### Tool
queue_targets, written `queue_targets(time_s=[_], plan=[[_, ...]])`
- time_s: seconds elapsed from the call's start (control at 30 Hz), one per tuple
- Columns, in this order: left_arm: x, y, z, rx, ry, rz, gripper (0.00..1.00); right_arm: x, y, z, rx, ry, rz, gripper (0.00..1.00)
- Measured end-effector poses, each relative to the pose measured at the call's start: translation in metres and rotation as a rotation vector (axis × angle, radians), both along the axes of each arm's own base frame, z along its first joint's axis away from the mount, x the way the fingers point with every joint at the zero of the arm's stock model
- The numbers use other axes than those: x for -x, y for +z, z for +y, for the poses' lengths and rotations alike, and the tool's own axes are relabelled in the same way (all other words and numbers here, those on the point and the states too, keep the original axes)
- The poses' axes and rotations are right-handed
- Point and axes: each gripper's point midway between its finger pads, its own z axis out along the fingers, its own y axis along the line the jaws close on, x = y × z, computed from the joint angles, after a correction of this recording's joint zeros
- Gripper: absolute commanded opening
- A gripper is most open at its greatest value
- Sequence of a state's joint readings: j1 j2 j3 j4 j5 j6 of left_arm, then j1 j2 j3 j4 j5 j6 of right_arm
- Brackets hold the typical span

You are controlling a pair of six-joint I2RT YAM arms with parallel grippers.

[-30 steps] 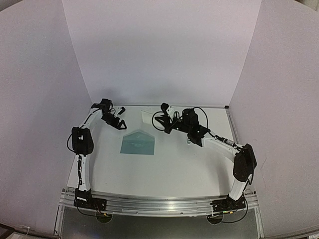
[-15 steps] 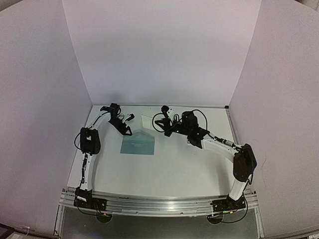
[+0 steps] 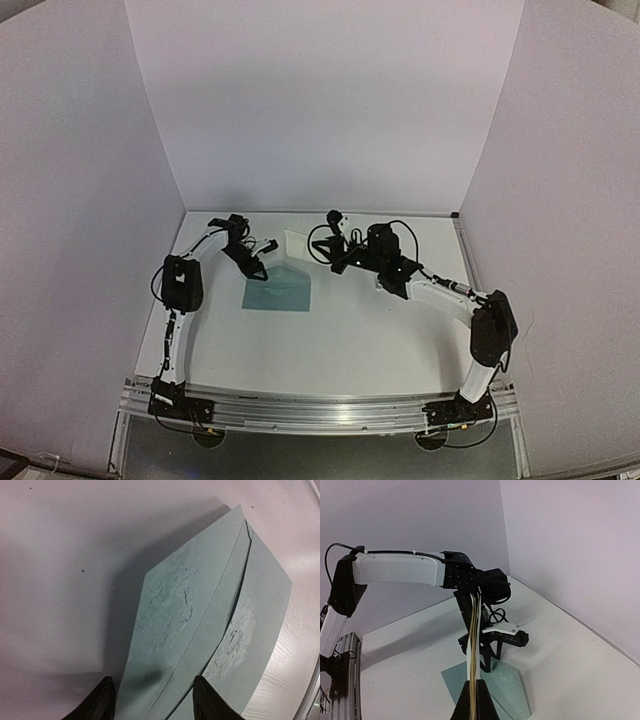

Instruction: Place the letter into the envelope and seal it

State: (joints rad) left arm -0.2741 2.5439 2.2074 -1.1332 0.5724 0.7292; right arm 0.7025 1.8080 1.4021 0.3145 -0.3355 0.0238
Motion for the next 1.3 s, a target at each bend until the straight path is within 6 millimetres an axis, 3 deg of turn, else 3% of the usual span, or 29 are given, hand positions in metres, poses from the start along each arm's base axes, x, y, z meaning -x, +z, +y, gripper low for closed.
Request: queue_targets(time_s=[0.03, 0.1, 0.33, 0.43, 0.5, 0.67, 0.77, 0.83, 1.0, 1.3], plan=[[0.002, -0.002, 0.0, -0.007, -0.008, 0.0, 0.09, 0.0, 0.001, 0.0, -0.001, 0.0, 0.0, 0.0], [0.004, -0.004, -0.001, -0.02, -0.011, 0.002, 0.0, 0.0, 0.001, 0.0, -0.004, -0.001, 0.0, 0.0], [0.01, -0.006, -0.002, -0.021, 0.019, 0.02, 0.0, 0.001, 0.003, 0.0, -0.009, 0.001, -0.004, 0.0], [0.018, 0.004, 0.001, -0.017, 0.057, 0.024, 0.0, 0.003, 0.005, -0.001, -0.009, 0.006, -0.007, 0.0], [0.024, 0.021, 0.003, -0.012, 0.075, 0.015, 0.0, 0.006, 0.008, -0.003, -0.011, 0.013, -0.016, 0.0], [0.037, 0.099, 0.003, 0.031, 0.071, -0.12, 0.0, 0.027, 0.023, -0.004, 0.004, 0.103, -0.118, 0.0], [0.055, 0.144, -0.001, 0.051, 0.04, -0.195, 0.0, 0.042, 0.027, -0.005, 0.031, 0.174, -0.211, 0.0], [0.072, 0.164, -0.005, 0.056, 0.002, -0.216, 0.0, 0.051, 0.025, -0.004, 0.06, 0.227, -0.271, 0.0], [0.107, 0.181, -0.009, 0.039, -0.08, -0.186, 0.0, 0.075, 0.01, 0.005, 0.171, 0.356, -0.413, 0.0], [0.124, 0.208, -0.011, 0.046, -0.175, -0.247, 0.0, 0.105, 0.007, 0.022, 0.305, 0.485, -0.705, 0.0]])
